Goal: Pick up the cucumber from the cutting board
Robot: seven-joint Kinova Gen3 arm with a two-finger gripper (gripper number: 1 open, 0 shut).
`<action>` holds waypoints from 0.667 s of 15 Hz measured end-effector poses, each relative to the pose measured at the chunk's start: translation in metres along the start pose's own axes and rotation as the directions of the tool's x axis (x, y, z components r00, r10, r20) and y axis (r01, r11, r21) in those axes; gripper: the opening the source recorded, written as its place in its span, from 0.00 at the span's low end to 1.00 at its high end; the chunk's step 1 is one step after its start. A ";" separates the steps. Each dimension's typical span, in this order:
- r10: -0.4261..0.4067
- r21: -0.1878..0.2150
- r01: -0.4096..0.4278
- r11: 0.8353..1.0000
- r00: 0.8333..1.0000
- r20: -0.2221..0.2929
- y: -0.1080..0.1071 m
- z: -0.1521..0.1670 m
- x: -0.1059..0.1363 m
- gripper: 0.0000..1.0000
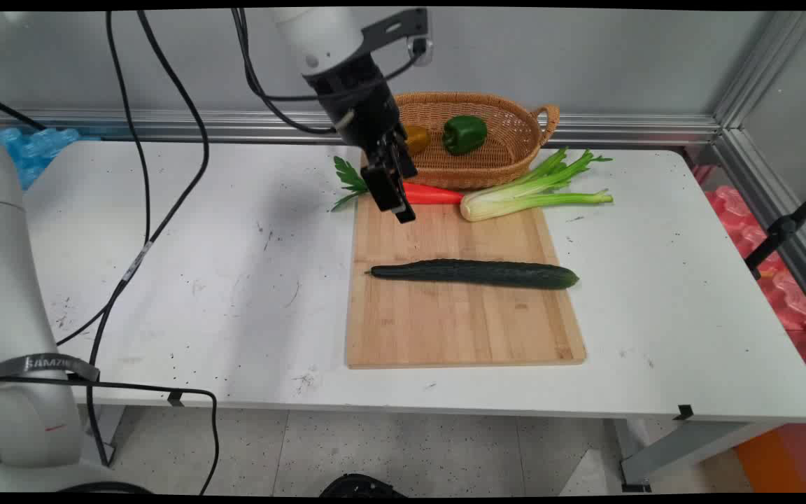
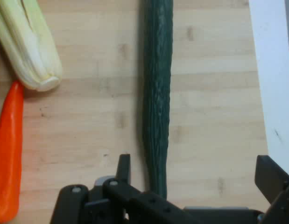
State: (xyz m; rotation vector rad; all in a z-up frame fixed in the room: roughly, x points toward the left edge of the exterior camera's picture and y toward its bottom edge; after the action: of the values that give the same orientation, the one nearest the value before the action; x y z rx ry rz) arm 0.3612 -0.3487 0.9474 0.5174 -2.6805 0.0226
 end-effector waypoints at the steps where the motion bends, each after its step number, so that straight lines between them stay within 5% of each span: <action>1: -0.002 0.005 0.002 1.000 1.000 0.000 0.001 0.007 -0.001 1.00; 10: -0.019 0.053 0.020 0.998 1.000 -0.011 -0.004 0.092 0.010 1.00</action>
State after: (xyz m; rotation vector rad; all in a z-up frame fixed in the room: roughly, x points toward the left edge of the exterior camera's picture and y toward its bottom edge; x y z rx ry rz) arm 0.3184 -0.3645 0.8673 0.5579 -2.6705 0.0908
